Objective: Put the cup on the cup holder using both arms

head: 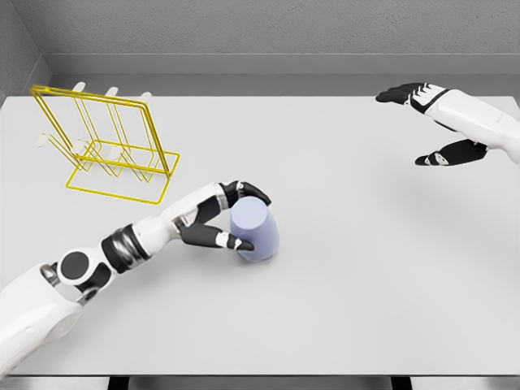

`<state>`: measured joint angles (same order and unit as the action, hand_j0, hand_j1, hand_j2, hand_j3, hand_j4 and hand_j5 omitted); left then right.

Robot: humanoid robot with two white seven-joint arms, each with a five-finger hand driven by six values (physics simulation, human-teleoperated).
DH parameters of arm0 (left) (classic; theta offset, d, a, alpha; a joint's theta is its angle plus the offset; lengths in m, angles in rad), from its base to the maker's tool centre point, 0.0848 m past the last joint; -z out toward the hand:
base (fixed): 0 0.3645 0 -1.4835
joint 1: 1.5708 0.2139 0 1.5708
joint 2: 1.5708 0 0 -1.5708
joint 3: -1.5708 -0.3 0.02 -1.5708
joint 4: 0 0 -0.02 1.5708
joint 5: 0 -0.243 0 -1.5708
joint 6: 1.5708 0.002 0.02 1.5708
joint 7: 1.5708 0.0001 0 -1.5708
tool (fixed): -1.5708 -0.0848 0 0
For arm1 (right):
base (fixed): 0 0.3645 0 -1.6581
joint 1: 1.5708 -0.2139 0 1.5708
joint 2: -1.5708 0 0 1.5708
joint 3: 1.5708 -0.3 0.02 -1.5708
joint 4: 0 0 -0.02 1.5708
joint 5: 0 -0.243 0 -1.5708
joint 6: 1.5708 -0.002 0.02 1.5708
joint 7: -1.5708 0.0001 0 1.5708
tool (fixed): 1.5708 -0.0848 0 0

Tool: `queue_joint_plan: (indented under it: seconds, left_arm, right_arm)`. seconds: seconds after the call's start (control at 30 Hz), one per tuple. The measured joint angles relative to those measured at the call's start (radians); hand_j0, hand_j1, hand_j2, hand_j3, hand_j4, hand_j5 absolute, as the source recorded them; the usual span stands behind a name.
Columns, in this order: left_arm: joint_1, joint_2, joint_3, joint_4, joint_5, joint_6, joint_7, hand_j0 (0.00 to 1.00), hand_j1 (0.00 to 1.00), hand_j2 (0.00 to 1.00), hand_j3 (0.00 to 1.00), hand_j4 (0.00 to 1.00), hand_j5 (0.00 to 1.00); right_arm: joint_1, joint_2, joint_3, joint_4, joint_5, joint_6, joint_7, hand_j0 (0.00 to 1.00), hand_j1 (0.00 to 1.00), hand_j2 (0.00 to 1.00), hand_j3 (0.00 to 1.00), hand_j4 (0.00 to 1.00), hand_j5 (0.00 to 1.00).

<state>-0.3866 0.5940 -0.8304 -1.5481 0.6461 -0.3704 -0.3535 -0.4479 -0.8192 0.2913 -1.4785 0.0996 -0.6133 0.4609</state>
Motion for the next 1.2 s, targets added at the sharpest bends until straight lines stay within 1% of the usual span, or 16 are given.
queue_joint_plan:
  seconds: [0.3, 0.47, 0.67, 0.9, 1.2]
  left_arm:
    - [-0.002, 0.051, 0.037, -0.062, 0.005, -0.001, 0.000, 0.60, 0.60, 0.60, 0.60, 0.60, 0.60]
    - [-0.002, 0.097, 0.065, -0.105, 0.026, -0.001, 0.000, 0.60, 0.60, 0.60, 0.60, 0.60, 0.60]
    - [-0.005, 0.147, 0.107, -0.138, 0.049, -0.001, 0.000, 0.60, 0.60, 0.60, 0.60, 0.60, 0.60]
    - [-0.005, 0.183, 0.142, -0.160, 0.067, -0.003, 0.000, 0.60, 0.60, 0.60, 0.60, 0.60, 0.60]
    - [-0.006, 0.222, 0.178, -0.162, 0.099, -0.018, 0.000, 0.60, 0.60, 0.60, 0.60, 0.60, 0.60]
  right_arm:
    - [0.000, 0.000, -0.002, 0.000, 0.000, 0.000, 0.000, 1.00, 1.00, 1.00, 1.00, 1.00, 1.00]
    - [0.000, 0.000, -0.002, 0.000, 0.000, 0.000, 0.000, 1.00, 1.00, 1.00, 1.00, 1.00, 1.00]
    - [0.000, 0.000, -0.002, 0.000, 0.000, 0.000, 0.000, 1.00, 1.00, 1.00, 1.00, 1.00, 1.00]
    - [0.000, 0.000, -0.003, 0.000, -0.001, 0.000, 0.000, 1.00, 1.00, 1.00, 1.00, 1.00, 1.00]
    - [0.000, -0.002, -0.003, 0.001, -0.002, 0.000, 0.000, 1.00, 1.00, 1.00, 1.00, 1.00, 1.00]
